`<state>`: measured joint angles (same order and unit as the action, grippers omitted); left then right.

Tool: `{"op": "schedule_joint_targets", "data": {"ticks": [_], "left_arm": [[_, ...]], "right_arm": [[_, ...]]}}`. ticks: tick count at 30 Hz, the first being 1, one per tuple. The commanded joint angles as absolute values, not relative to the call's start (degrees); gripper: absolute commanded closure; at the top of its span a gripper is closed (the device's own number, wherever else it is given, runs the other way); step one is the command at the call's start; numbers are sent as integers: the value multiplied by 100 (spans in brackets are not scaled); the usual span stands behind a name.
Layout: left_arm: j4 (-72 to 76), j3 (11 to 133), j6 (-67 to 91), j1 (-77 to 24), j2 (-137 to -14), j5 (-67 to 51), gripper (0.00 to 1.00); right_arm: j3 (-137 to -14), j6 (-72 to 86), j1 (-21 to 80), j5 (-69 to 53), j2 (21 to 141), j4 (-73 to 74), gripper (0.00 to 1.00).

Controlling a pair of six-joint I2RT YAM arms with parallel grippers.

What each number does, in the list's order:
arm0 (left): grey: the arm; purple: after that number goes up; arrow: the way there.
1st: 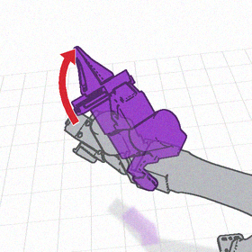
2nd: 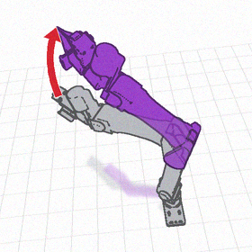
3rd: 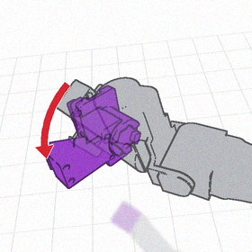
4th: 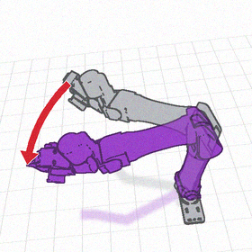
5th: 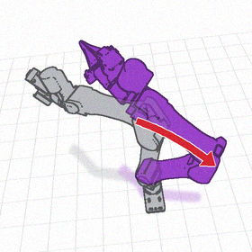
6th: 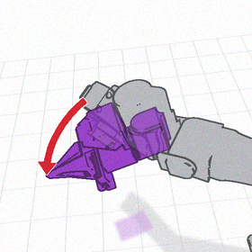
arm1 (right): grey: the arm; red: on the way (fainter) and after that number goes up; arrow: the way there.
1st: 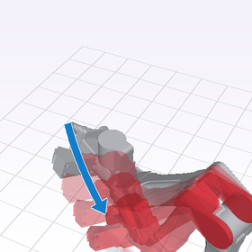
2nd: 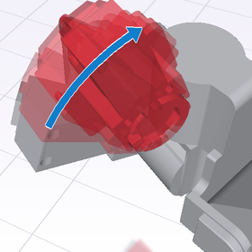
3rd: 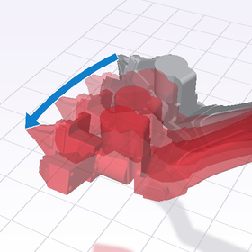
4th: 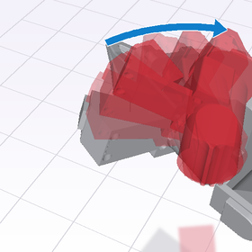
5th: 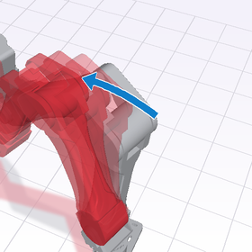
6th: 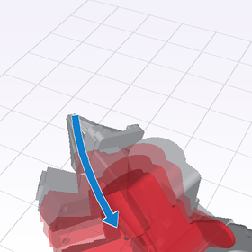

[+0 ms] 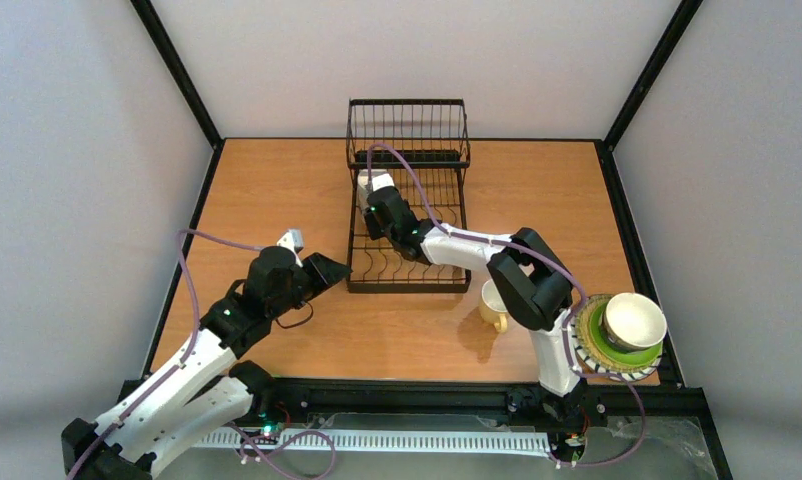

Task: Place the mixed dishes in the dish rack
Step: Turn the cup upside down over the dish rack, then adjust the cup in the dish rack.

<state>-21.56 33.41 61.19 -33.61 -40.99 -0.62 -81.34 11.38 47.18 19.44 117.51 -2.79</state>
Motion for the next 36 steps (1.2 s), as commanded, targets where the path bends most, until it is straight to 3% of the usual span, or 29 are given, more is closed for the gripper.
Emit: {"op": "schedule_joint_targets", "data": {"ticks": [1,21,36], "left_arm": [[-2329,3431,6068,-3416,-3998,-90,20],[-2328,3501,5855,-3419,-4150,-75,16],[-1458,4133,4454,-3417,-5957,695,12]], "right_arm": [[-8177,1175,4693,2100,11773,-281,16],[-7522,1262,4717,2176,10682,-221,13],[-6824,1385,4790,2501,9520,-183,13]]}}
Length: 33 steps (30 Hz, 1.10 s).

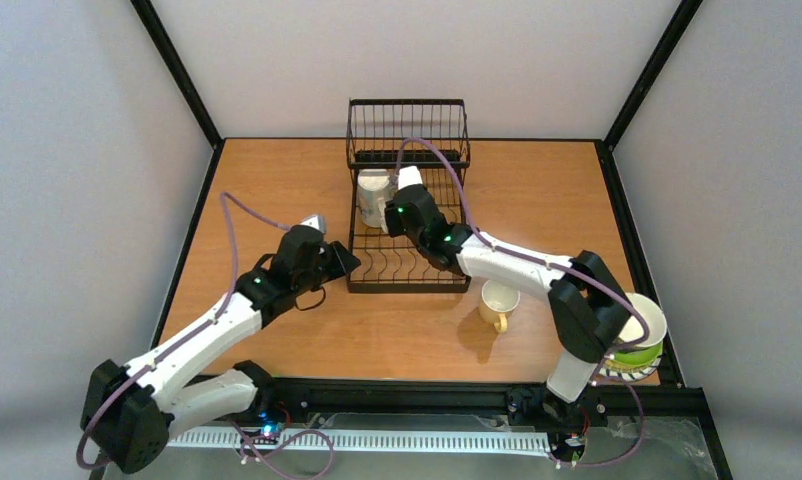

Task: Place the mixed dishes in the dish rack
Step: Adjust the cup in the dish rack.

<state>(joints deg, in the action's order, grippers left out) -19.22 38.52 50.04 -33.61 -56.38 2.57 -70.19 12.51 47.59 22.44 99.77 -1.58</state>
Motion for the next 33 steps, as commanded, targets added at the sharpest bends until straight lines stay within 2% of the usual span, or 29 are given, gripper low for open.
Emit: {"op": "schedule_joint_targets", "data": {"ticks": [1,17,33], "left_arm": [[-1303,4125,4411,-3419,-6052,757,13],[1162,4188,3892,-3419,-7843,1436,16],[2368,4717,3549,-3897,-9353,2518,17]], "right_arm": [[-6772,1410,4790,2528,9428,-191,13],[-6383,1329,4785,2949,8374,-224,13],[-5928,1315,4785,3060,7691,-432,13]]}}
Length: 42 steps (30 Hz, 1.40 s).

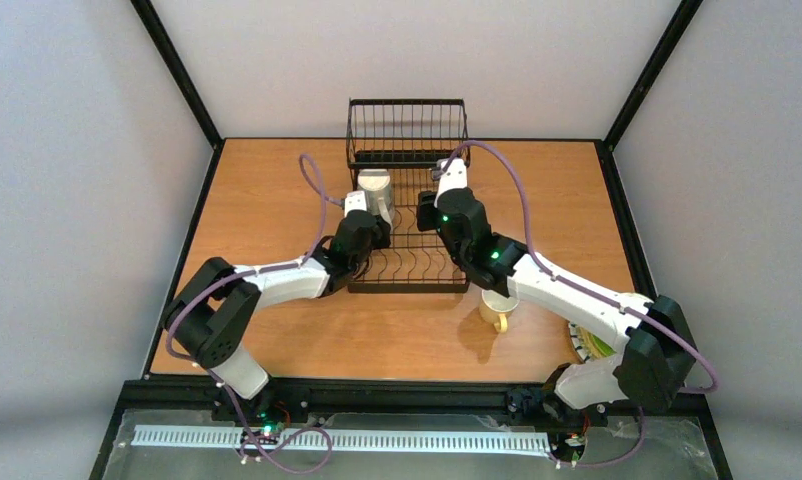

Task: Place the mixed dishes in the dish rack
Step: Adjust the cup in the dish rack.

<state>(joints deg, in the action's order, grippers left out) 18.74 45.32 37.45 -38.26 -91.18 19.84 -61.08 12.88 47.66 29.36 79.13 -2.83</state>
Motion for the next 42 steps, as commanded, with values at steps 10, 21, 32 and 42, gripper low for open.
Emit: {"op": "schedule_joint_targets", "data": {"ticks": [10,21,32,42], "left_arm": [[2689,5089,3665,-3902,-10184,2947,17],[2637,5736,3584,-3902,-10771,3301,16],[2166,5970,4082,-3828,-11089,3864,16],[2144,6234,4010,-3432,-11258,3680,16]], "right_arm": [[-5636,1218,4782,3098,7368,-470,13],[-5525,1033,4740,3087,7408,-573,13],[-5456,1010,4702,3059,7341,-604,13],[-5449,983,4702,3050,7441,-639,13]]}}
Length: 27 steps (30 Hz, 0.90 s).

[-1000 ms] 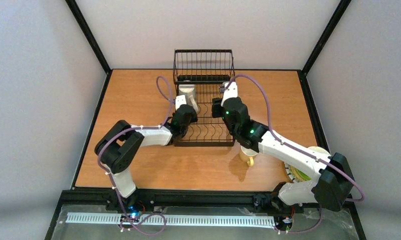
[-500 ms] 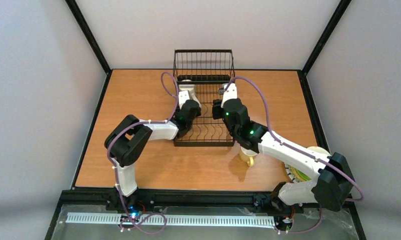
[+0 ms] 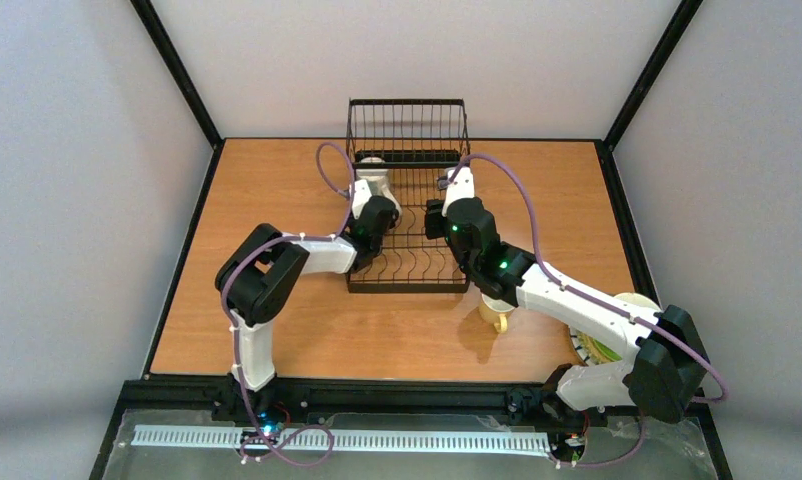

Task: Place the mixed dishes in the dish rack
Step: Adjust the cup in the dish rack.

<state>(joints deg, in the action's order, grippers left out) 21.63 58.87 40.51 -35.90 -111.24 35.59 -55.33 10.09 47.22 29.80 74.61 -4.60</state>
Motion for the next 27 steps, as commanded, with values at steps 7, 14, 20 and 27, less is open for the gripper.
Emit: {"op": "schedule_joint_targets", "data": {"ticks": [7,14,20,27], "left_arm": [[2166,6574,3768,-3303,-11507,3529,16],[2171,6809,3694,-3162,-11747,3377,16],[2184,6955,3668,-3066,-11879,3306,16],[2136,7172,3574,-2982,-12024,3212,16]], "right_arm": [[-5484,948,4689,3054,7543,-662,13],[-5484,930,4659,3018,7642,-697,13],[-5485,925,4641,3015,7688,-727,13],[-5476,932,4636,3028,7724,-747,13]]}}
